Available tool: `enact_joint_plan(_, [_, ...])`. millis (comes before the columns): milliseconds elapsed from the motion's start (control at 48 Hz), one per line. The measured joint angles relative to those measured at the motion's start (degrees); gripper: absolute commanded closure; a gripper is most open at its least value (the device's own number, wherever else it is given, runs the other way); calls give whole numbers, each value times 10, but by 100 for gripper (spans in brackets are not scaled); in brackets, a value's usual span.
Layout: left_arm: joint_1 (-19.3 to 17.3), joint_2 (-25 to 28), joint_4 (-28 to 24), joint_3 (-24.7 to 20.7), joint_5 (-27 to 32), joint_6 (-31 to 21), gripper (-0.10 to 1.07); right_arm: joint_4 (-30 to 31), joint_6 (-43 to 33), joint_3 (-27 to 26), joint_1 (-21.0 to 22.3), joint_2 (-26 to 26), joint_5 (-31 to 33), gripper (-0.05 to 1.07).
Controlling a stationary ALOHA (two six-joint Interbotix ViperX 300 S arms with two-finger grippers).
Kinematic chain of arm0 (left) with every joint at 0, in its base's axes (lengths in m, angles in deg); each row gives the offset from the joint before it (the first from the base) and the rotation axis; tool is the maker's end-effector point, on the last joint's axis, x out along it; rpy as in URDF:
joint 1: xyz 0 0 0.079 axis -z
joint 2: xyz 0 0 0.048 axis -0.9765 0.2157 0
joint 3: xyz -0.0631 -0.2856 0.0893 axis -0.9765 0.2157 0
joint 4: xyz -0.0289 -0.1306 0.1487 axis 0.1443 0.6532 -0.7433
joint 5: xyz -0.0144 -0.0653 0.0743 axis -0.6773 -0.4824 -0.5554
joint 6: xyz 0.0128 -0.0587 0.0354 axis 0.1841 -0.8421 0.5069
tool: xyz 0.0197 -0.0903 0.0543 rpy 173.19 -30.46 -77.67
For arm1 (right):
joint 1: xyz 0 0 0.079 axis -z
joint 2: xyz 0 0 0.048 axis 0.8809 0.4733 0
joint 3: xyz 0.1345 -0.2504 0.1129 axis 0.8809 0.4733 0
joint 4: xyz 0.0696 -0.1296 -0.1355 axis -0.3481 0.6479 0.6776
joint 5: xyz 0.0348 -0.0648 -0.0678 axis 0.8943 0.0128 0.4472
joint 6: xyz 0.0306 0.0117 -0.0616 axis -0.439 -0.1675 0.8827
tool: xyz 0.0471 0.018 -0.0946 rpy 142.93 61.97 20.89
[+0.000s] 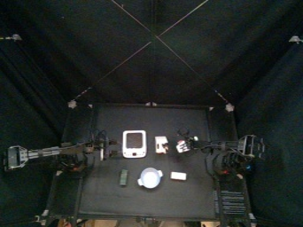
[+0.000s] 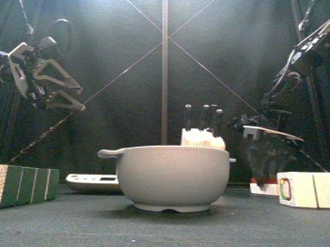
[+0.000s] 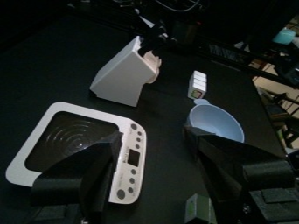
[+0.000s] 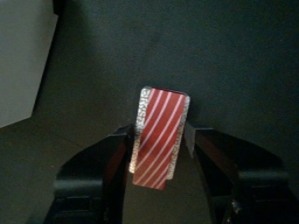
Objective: Grab salmon sushi
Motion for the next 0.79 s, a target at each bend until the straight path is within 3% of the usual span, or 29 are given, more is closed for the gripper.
enact_joint_plan(333, [-1,0,0,0,-1,1,5,-2,1,-3,2,-3,11,34])
enact_joint_plan(792, [-1,0,0,0,-1,1,5,0,5,-11,2,-94,35,35])
